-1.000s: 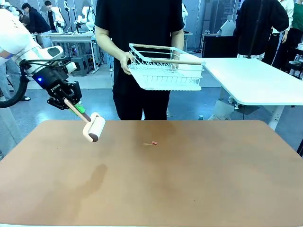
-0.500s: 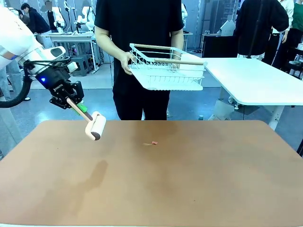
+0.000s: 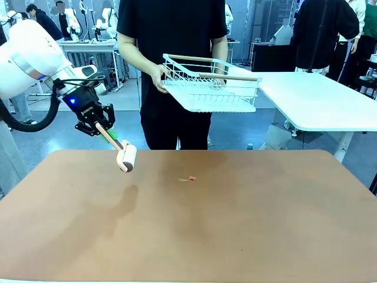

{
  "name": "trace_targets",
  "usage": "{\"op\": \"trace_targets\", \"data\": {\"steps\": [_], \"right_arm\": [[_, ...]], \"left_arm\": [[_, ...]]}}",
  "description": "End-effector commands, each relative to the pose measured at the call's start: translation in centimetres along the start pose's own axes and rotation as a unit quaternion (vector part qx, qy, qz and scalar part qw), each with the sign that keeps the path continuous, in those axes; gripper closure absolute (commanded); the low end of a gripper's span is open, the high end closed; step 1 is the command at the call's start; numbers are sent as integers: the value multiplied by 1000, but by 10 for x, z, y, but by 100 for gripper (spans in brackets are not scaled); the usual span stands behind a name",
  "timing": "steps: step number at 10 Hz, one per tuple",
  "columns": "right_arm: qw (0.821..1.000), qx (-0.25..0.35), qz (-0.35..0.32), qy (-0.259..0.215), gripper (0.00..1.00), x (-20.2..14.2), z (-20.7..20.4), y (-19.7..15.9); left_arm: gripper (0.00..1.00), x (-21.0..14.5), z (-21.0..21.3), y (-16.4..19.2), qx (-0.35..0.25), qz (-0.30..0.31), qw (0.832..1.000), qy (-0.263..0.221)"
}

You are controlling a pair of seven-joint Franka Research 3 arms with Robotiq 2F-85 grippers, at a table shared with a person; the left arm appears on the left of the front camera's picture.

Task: Clean the table.
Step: Clean the table with the Lint Roller when the human lifts the Dish drying rack.

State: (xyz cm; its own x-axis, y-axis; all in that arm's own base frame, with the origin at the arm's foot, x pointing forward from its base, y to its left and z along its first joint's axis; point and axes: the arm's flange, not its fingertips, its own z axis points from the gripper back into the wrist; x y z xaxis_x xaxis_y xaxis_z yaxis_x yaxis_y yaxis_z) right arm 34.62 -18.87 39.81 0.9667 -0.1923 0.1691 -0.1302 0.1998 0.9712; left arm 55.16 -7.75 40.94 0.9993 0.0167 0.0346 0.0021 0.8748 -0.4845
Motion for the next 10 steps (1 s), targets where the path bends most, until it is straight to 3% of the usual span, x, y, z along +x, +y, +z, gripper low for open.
{"op": "trace_targets", "data": {"steps": [1, 10], "right_arm": [[1000, 7, 7, -2, 0, -1, -1, 2], [1000, 7, 7, -2, 0, -1, -1, 2]], "left_arm": [[79, 14, 4, -2, 14, 17, 1000, 21], [79, 37, -66, 24, 33, 37, 996, 79]]}}
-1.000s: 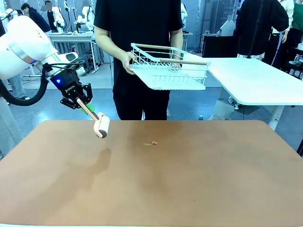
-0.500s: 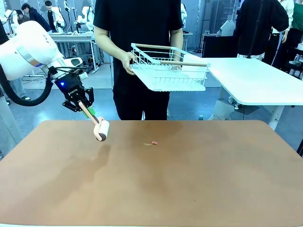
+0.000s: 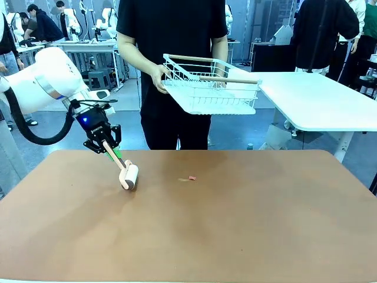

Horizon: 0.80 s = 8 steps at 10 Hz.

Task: Clean the table.
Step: Clean the table with the Lint Roller when the human lifts the Dish drying rack.

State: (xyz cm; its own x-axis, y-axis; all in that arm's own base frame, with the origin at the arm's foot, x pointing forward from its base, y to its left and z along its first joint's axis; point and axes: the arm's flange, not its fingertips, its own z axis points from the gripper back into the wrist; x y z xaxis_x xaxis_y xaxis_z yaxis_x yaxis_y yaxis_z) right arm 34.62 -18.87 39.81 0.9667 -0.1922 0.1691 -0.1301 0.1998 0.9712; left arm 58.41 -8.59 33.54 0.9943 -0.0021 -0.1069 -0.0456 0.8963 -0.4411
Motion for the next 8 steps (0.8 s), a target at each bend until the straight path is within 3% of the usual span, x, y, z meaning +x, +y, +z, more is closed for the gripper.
{"op": "trace_targets", "data": {"steps": [1, 4, 8], "right_arm": [[1000, 7, 7, -2, 0, -1, -1, 2], [1000, 7, 7, -2, 0, -1, -1, 2], [1000, 7, 7, -2, 0, -1, -1, 2]], "left_arm": [[79, 7, -1, -3, 8, 15, 1000, 17], [79, 7, -20, -10, 3, 12, 999, 36], [79, -11, -82, -84, -32, -12, 998, 47]]}}
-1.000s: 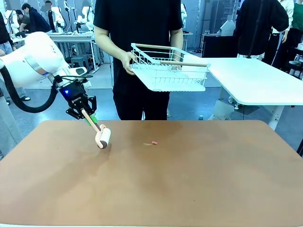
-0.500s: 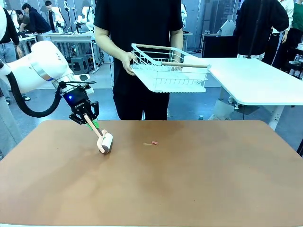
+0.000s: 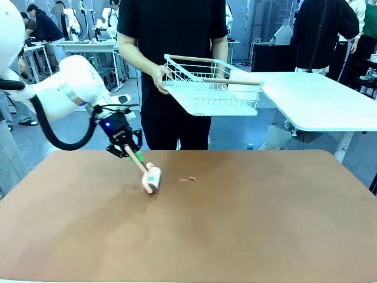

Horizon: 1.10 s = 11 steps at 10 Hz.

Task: Clean the table.
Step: Clean the table with the Lint Roller when the human lifts the Dish drying rack.

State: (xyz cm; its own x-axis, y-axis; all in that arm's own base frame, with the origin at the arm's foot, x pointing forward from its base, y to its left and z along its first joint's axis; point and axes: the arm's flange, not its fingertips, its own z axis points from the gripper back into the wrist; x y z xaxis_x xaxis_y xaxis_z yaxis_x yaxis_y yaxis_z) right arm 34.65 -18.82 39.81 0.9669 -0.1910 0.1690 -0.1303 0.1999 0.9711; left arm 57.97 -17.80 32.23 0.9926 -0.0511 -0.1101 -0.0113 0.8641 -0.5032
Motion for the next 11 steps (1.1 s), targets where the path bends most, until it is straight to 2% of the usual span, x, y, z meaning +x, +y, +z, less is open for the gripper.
{"op": "trace_targets", "data": {"steps": [1, 6, 8, 10, 11], "right_arm": [[1000, 7, 7, -3, 0, -1, -1, 2], [1000, 7, 7, -3, 0, -1, -1, 2], [1000, 7, 7, -3, 0, -1, -1, 2], [1000, 7, 7, -3, 0, -1, -1, 2], [1000, 7, 7, -3, 0, -1, -1, 2]], "left_arm": [[79, -12, -56, -29, -9, 6, 999, 35], [79, -14, -125, -82, -29, 9, 998, 63], [79, -16, -121, -90, -42, 5, 997, 61], [79, -20, -102, -100, -58, 6, 997, 57], [79, -26, -83, -113, -43, -3, 998, 43]]}}
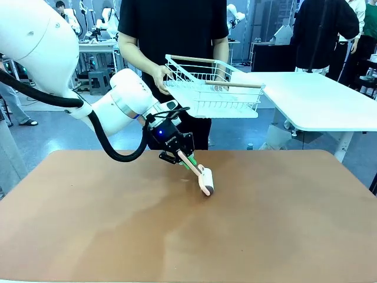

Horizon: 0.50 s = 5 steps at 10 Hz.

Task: Clean the table.
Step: Clean the table with the Lint Roller when the human lifts the Dish drying rack.

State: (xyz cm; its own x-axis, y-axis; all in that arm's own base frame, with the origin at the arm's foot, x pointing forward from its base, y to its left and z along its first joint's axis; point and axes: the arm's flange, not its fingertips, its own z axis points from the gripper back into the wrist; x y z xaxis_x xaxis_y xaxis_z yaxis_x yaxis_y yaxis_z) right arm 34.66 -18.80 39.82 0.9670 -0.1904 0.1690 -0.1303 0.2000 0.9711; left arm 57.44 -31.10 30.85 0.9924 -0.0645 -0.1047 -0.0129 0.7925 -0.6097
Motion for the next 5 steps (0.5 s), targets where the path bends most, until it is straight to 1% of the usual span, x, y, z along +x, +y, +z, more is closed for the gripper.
{"op": "trace_targets", "data": {"steps": [1, 2, 3, 4, 5], "right_arm": [[1000, 7, 7, -3, 0, -1, 0, 2], [1000, 7, 7, -3, 0, -1, 0, 2], [1000, 7, 7, -3, 0, -1, 0, 2], [1000, 7, 7, -3, 0, -1, 0, 2], [1000, 7, 7, -3, 0, -1, 0, 2]], "left_arm": [[79, -38, 24, -28, 33, -9, 999, 21], [79, -53, 63, -55, 40, -26, 999, 21], [79, -68, 105, -75, 57, -39, 997, 22], [79, -77, 153, -82, 85, -37, 996, -10], [79, -83, 184, -77, 115, -31, 993, -9]]}}
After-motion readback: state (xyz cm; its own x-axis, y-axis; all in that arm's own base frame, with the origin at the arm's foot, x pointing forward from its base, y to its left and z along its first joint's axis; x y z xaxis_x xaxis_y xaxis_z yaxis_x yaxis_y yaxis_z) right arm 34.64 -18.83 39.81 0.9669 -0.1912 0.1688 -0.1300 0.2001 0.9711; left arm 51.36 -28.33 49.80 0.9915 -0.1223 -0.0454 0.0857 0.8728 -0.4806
